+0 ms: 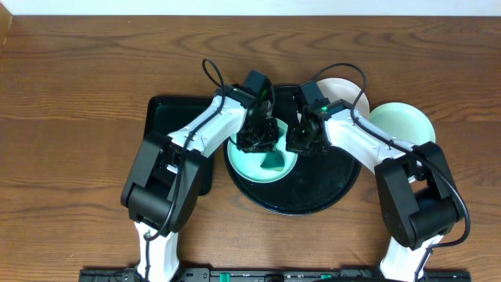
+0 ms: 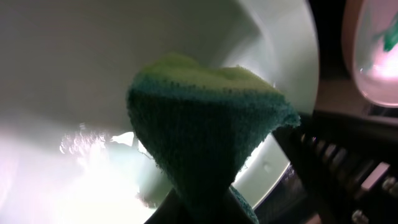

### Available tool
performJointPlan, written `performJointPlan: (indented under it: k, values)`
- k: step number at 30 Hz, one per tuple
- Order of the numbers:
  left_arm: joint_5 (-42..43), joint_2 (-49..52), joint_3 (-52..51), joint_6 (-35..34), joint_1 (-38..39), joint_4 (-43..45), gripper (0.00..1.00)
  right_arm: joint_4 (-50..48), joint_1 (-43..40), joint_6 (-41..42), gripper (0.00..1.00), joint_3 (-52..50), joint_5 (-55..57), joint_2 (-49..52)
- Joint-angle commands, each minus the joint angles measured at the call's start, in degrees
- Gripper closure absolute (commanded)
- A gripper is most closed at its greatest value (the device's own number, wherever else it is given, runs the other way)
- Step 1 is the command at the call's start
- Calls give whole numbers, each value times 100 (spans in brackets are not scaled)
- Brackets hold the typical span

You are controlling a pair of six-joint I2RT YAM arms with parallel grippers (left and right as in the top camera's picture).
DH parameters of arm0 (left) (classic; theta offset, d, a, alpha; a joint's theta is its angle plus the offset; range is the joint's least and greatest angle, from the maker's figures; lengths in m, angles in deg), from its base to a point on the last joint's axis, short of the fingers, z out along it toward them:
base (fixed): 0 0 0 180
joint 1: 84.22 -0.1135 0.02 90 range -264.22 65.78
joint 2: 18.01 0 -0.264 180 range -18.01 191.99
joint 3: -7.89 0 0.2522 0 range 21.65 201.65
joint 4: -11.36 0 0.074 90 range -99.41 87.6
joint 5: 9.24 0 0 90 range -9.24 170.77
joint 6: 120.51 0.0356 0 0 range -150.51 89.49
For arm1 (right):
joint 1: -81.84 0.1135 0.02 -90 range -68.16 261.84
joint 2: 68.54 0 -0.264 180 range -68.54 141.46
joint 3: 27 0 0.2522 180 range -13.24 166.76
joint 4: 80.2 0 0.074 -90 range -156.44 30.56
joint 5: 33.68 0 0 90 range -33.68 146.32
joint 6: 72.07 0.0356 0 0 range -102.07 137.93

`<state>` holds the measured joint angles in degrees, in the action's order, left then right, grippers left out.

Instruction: Clean dirty plates on tray and stack at the side

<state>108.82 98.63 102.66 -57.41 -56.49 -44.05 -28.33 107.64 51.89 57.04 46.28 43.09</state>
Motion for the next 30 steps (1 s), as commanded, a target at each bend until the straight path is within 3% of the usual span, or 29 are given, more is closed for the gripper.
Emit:
performJointPlan:
  k: [1,4,8,11,17,21,23,30]
  values:
    - [-1399,28,-37,-249,-26,7,93,37,2,114,99,-184,356,190]
    - [-2916,28,-37,-1191,-26,-358,93,37,2,114,99,-184,356,190]
    - [-3154,28,-37,-1705,-11,-1049,93,35,2,114,99,-184,356,190]
    - [-2485,28,-37,-1451,83,-1292,93,7,13,114,99,-181,356,190]
    - [-238,28,-37,142,326,-726,93,24,13,114,99,-181,356,190]
    - [-114,28,-46,225,396,-131,93,28,13,92,99,-181,354,190]
    - [-350,28,-55,221,382,179,93,28,13,70,99,-181,334,190]
    - [-3224,28,-55,-1185,315,-203,93,37,13,70,99,-181,337,190]
